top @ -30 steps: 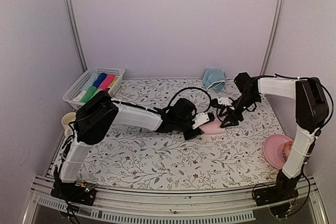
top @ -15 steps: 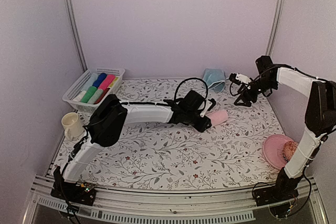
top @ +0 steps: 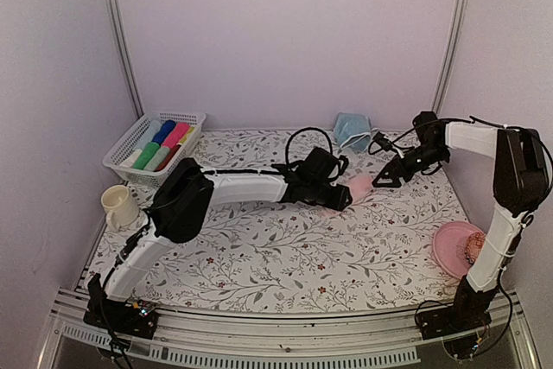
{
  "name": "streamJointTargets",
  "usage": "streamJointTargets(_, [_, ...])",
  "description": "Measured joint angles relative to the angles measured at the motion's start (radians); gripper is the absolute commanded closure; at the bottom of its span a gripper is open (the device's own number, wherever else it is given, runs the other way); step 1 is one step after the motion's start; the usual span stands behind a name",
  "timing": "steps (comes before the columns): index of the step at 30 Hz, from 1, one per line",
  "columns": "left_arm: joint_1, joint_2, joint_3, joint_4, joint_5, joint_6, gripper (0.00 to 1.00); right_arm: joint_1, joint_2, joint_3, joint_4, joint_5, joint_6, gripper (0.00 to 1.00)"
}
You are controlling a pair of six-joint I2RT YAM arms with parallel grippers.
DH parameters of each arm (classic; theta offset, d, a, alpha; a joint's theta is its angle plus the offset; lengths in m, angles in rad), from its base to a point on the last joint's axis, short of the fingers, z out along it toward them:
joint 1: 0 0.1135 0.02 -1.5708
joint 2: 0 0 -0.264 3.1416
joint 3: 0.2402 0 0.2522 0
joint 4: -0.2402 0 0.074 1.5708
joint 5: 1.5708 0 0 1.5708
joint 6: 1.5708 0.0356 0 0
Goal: Roll the towels
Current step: Roll the towel at the center of the board.
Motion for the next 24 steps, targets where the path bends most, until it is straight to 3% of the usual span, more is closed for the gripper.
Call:
streamJointTargets(13, [0.050,-0.026,-0.117,0.174,0.130,-0.169,0.53,0.004,0.076,0.038,0.070,-0.220,0.008,0.46])
streamJointTargets(24, [0.050,-0.031,-0.138,0.208,0.136,-0.219,0.50,0.063,0.204,0.099,0.103,-0.225,0.056,0.49])
